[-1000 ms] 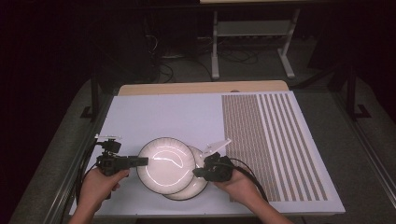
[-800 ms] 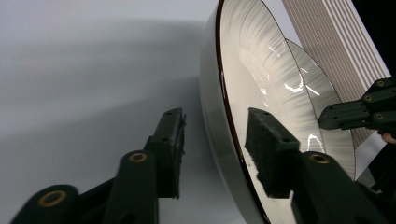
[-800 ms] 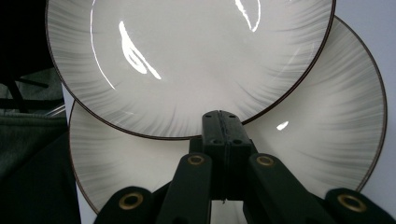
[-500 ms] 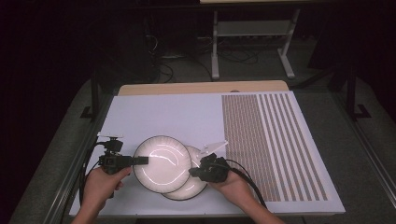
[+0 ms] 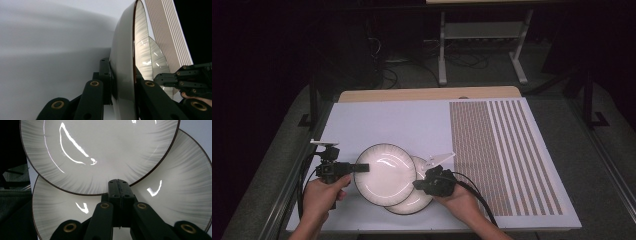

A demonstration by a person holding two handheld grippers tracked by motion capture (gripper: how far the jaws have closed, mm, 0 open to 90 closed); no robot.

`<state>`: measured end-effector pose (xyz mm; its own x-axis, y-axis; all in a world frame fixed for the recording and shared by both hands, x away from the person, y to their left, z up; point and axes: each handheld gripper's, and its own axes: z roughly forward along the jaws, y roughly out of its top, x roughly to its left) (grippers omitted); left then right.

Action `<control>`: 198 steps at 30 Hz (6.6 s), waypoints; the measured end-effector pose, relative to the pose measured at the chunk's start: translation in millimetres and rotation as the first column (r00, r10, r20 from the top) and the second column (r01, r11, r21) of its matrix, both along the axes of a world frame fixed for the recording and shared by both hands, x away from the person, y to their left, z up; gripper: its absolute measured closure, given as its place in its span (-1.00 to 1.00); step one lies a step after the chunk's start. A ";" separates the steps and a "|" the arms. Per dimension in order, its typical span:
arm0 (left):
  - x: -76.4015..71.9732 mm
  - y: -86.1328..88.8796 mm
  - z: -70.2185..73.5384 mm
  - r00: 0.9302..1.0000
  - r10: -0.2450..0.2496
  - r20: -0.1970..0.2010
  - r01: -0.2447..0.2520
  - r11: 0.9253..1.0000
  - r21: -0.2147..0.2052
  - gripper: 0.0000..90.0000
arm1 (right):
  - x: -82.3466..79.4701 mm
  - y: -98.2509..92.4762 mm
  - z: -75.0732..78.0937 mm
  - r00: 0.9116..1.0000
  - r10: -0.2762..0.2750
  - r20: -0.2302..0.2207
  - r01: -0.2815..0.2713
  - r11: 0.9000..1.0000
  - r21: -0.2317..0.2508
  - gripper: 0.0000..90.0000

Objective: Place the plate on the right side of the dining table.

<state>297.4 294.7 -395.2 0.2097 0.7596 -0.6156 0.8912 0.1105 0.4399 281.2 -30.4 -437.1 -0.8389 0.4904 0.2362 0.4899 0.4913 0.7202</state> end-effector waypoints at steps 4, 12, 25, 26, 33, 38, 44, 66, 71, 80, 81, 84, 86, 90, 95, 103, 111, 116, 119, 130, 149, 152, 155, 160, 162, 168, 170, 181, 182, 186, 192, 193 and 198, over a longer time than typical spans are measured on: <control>0.1 0.8 -2.2 1.000 0.025 -0.015 -0.026 0.999 -0.023 0.77 | -0.1 -1.4 0.5 1.000 -0.011 -0.008 0.011 1.000 0.005 0.97; -0.9 8.6 -4.7 0.997 0.072 -0.023 -0.074 0.993 -0.093 0.77 | 0.0 -10.1 10.5 0.998 -0.062 -0.007 0.062 0.995 0.082 0.82; -11.2 6.7 -5.5 0.981 0.195 -0.013 -0.193 0.956 -0.221 0.77 | -0.4 -17.8 22.9 0.964 -0.259 -0.058 0.265 0.930 0.253 0.18; -12.0 5.4 -5.2 0.980 0.200 -0.011 -0.197 0.954 -0.228 0.77 | 0.1 -17.2 22.6 0.961 -0.269 -0.063 0.276 0.926 0.259 0.17; -15.6 -0.7 -8.3 0.971 0.236 -0.023 -0.232 0.924 -0.304 0.77 | 5.1 -7.5 18.3 0.925 -0.353 -0.140 0.379 0.875 0.300 0.16; -17.3 -5.7 -10.9 0.971 0.237 -0.036 -0.234 0.909 -0.343 0.77 | 8.7 -0.5 15.1 0.908 -0.385 -0.164 0.418 0.851 0.319 0.19; -19.5 -10.2 -14.0 0.964 0.265 -0.036 -0.259 0.889 -0.377 0.77 | 10.5 2.5 19.7 0.884 -0.430 -0.185 0.468 0.814 0.344 0.27; -5.5 -46.6 -6.2 0.953 0.303 -0.004 -0.290 0.911 -0.294 0.63 | 15.9 -20.4 31.1 0.784 -0.545 -0.298 0.621 0.708 0.338 0.56; -1.6 -57.7 -4.1 0.955 0.295 -0.008 -0.285 0.916 -0.283 0.62 | 18.3 -28.7 30.4 0.753 -0.568 -0.331 0.657 0.673 0.339 0.58; 7.1 -80.7 -4.1 0.965 0.260 -0.017 -0.254 0.922 -0.291 0.65 | 21.6 -49.2 29.9 0.702 -0.613 -0.362 0.712 0.614 0.342 0.59; 8.4 -83.0 -4.4 0.967 0.256 -0.017 -0.250 0.923 -0.291 0.65 | 21.8 -51.8 29.7 0.698 -0.616 -0.365 0.716 0.608 0.342 0.60; 12.4 -91.0 -3.9 0.968 0.251 -0.020 -0.245 0.924 -0.293 0.65 | 22.6 -59.2 30.0 0.683 -0.626 -0.376 0.730 0.589 0.346 0.61; 13.8 -93.4 -3.5 0.969 0.245 -0.019 -0.239 0.926 -0.292 0.65 | 22.9 -61.7 30.3 0.680 -0.630 -0.377 0.734 0.585 0.346 0.61; 22.3 -105.7 -0.5 0.976 0.218 -0.015 -0.213 0.932 -0.292 0.65 | 23.9 -73.7 33.9 0.664 -0.648 -0.373 0.748 0.566 0.347 0.62; 30.2 -118.4 1.7 0.979 0.205 -0.012 -0.199 0.936 -0.290 0.65 | 26.5 -85.2 35.6 0.648 -0.663 -0.375 0.762 0.549 0.345 0.62; 42.3 -138.6 3.6 0.984 0.177 0.000 -0.169 0.943 -0.287 0.64 | 29.5 -103.7 39.5 0.628 -0.685 -0.369 0.777 0.529 0.341 0.62; 51.4 -163.0 -0.2 0.989 0.148 -0.001 -0.142 0.947 -0.289 0.64 | 31.4 -129.6 39.5 0.602 -0.708 -0.370 0.797 0.510 0.323 0.62; 57.3 -176.7 -2.3 0.991 0.131 -0.005 -0.127 0.949 -0.290 0.63 | 31.9 -142.1 39.0 0.587 -0.722 -0.365 0.808 0.496 0.318 0.62; 61.0 -187.3 -3.8 0.993 0.118 -0.004 -0.115 0.951 -0.287 0.63 | 32.1 -149.0 37.9 0.578 -0.728 -0.370 0.815 0.487 0.314 0.61; 70.8 -221.4 -8.1 0.997 0.079 -0.005 -0.077 0.955 -0.287 0.63 | 33.4 -180.1 35.6 0.548 -0.756 -0.357 0.834 0.462 0.300 0.61; 88.1 -274.2 -21.5 1.000 0.006 -0.011 -0.009 0.962 -0.272 0.62 | 33.8 -230.5 24.1 0.504 -0.789 -0.351 0.860 0.424 0.284 0.60; 90.2 -280.9 -23.6 1.000 -0.004 -0.009 0.002 0.963 -0.269 0.62 | 34.3 -237.4 21.9 0.501 -0.790 -0.354 0.862 0.421 0.282 0.60; 91.3 -285.4 -25.1 1.000 -0.010 -0.010 0.007 0.964 -0.265 0.61 | 35.0 -243.7 19.7 0.500 -0.792 -0.351 0.863 0.420 0.281 0.60; 95.5 -300.3 -30.8 1.000 -0.030 0.000 0.029 0.964 -0.263 0.61 | 37.0 -256.1 15.0 0.497 -0.794 -0.352 0.865 0.417 0.280 0.60; 96.1 -304.3 -31.9 0.999 -0.033 0.007 0.033 0.966 -0.258 0.61 | 36.9 -258.7 13.7 0.497 -0.795 -0.348 0.864 0.415 0.285 0.60; 102.9 -319.2 -41.2 0.999 -0.045 -0.011 0.041 0.968 -0.247 0.61 | 40.4 -273.9 4.3 0.470 -0.803 -0.366 0.880 0.393 0.267 0.60; 103.5 -320.3 -43.4 0.999 -0.043 -0.015 0.038 0.968 -0.246 0.60 | 42.2 -275.9 1.5 0.468 -0.804 -0.367 0.882 0.397 0.255 0.59; 110.2 -328.0 -60.8 0.999 -0.039 -0.028 0.032 0.975 -0.218 0.59 | 50.6 -281.4 -16.7 0.444 -0.803 -0.398 0.896 0.383 0.226 0.59; 110.7 -328.6 -61.4 0.999 -0.038 -0.032 0.030 0.975 -0.218 0.59 | 50.9 -281.3 -17.0 0.444 -0.805 -0.393 0.896 0.384 0.225 0.59; 112.6 -332.9 -66.0 0.998 -0.046 -0.043 0.036 0.977 -0.211 0.58 | 52.1 -284.1 -19.9 0.436 -0.811 -0.391 0.900 0.382 0.210 0.59; 114.0 -335.6 -69.9 0.998 -0.047 -0.041 0.038 0.980 -0.195 0.57 | 53.7 -286.2 -24.1 0.431 -0.815 -0.387 0.903 0.386 0.192 0.58; 114.2 -335.7 -70.1 0.998 -0.048 -0.039 0.040 0.981 -0.192 0.57 | 54.1 -285.8 -24.5 0.431 -0.817 -0.384 0.902 0.386 0.190 0.58; 115.3 -338.4 -69.9 0.999 -0.044 -0.023 0.040 0.985 -0.170 0.54 | 55.2 -285.5 -25.5 0.428 -0.822 -0.376 0.904 0.385 0.186 0.57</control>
<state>412.6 -43.7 -465.1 0.2213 0.6346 -0.7405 0.9077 0.1436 0.3943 336.4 -315.9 -462.6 0.0828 0.7793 0.6211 0.6479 -0.5157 0.5606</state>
